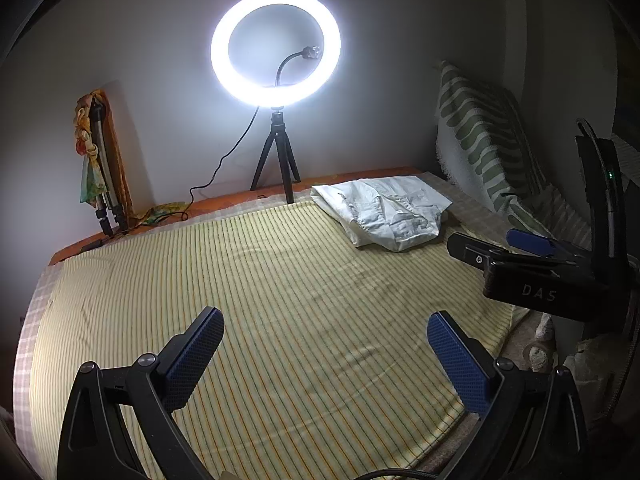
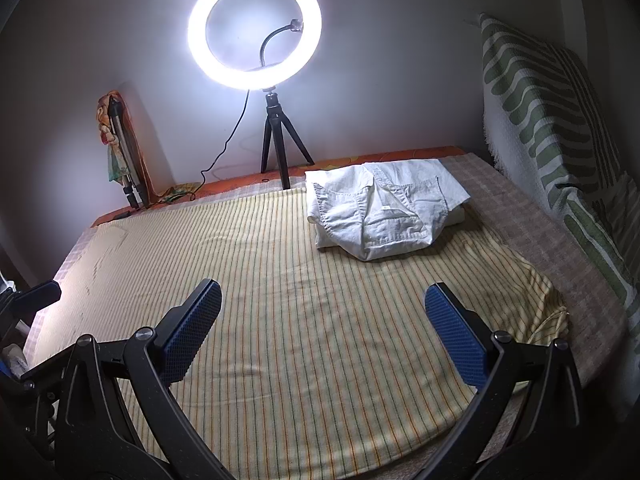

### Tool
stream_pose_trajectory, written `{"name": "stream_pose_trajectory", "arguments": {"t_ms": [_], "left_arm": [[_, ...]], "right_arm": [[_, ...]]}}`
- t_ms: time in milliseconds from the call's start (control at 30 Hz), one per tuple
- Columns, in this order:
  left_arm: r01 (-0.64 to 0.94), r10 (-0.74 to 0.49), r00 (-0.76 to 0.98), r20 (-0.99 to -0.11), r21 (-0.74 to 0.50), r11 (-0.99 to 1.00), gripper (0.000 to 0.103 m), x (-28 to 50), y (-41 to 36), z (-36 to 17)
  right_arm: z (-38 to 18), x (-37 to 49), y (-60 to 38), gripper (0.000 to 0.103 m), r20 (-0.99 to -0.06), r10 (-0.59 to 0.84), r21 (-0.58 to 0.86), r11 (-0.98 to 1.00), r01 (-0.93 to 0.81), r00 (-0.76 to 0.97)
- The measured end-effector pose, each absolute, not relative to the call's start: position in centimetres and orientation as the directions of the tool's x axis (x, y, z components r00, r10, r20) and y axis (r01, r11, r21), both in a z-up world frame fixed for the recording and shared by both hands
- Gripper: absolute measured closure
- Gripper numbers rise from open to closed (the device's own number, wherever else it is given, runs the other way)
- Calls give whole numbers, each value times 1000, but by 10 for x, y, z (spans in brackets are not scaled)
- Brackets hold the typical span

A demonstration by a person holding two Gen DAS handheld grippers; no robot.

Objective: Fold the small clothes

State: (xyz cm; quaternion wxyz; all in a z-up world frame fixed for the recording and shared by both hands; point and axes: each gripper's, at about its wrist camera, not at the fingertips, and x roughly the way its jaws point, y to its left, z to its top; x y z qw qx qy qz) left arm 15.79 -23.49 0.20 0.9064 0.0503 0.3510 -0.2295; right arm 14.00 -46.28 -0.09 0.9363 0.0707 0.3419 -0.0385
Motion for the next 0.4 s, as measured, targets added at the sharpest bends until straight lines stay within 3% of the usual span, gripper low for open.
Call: {"name": "stream_pose_trajectory", "arguments": {"t_ms": [400], "left_arm": [[451,-368,665,-650,-44,891,0,158,-240,-1]], "right_arm": [[-2,137,-461,0,-648,-23,115,985,128,761]]}}
